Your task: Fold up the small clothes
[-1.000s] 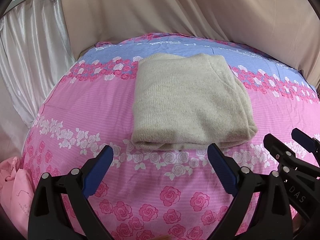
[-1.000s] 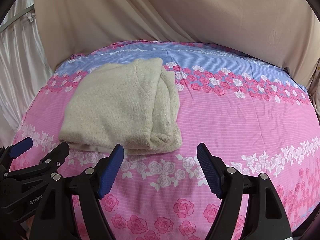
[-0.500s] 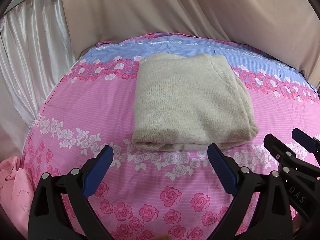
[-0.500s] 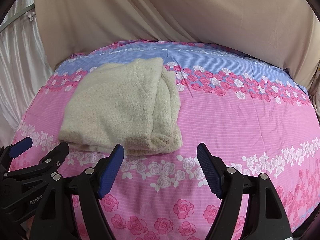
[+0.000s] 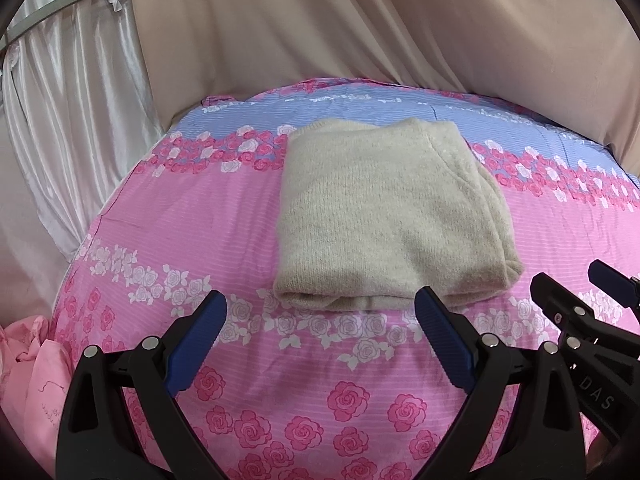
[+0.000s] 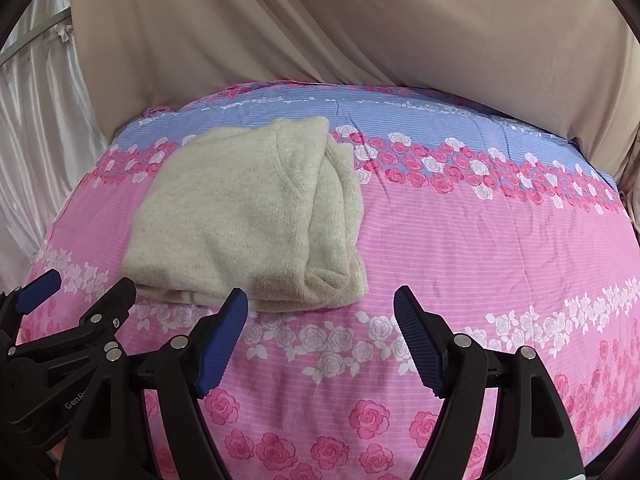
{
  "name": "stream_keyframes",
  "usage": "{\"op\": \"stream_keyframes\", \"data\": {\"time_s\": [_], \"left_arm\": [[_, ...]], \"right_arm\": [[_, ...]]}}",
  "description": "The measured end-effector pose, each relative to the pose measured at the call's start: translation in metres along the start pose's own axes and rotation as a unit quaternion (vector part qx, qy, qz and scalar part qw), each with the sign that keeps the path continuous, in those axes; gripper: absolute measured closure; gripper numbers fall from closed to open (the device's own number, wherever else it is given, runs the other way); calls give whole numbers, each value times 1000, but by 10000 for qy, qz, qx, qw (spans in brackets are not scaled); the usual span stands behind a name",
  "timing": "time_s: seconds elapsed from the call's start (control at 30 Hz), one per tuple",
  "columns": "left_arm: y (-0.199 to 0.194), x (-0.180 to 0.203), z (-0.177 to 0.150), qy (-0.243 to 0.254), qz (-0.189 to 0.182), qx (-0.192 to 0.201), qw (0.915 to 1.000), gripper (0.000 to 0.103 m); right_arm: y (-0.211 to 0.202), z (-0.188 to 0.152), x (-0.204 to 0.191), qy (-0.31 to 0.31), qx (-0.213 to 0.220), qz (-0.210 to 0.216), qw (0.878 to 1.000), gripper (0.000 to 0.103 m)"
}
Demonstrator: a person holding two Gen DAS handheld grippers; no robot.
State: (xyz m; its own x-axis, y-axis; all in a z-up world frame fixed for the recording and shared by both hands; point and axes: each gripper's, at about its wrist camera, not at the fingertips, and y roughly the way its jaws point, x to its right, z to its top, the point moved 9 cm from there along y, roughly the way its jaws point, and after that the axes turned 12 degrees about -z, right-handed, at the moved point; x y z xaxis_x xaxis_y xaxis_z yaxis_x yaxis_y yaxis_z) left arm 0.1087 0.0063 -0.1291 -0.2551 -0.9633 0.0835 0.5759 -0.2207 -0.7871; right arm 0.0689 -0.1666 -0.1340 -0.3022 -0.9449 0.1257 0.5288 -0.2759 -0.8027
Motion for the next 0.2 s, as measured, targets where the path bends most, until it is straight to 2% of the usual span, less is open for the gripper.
{"op": "stream_keyframes", "data": {"time_s": [0.07,0.2], "left_arm": [[2,5,-1,17,-92,-75,9999,20],[3,9,-2,16,-171,-130,9998,22]], "right_arm": [[0,0,0,-43,-1,1,10000,30],[0,-1,1,-69,-6,-7,10000,30]]}}
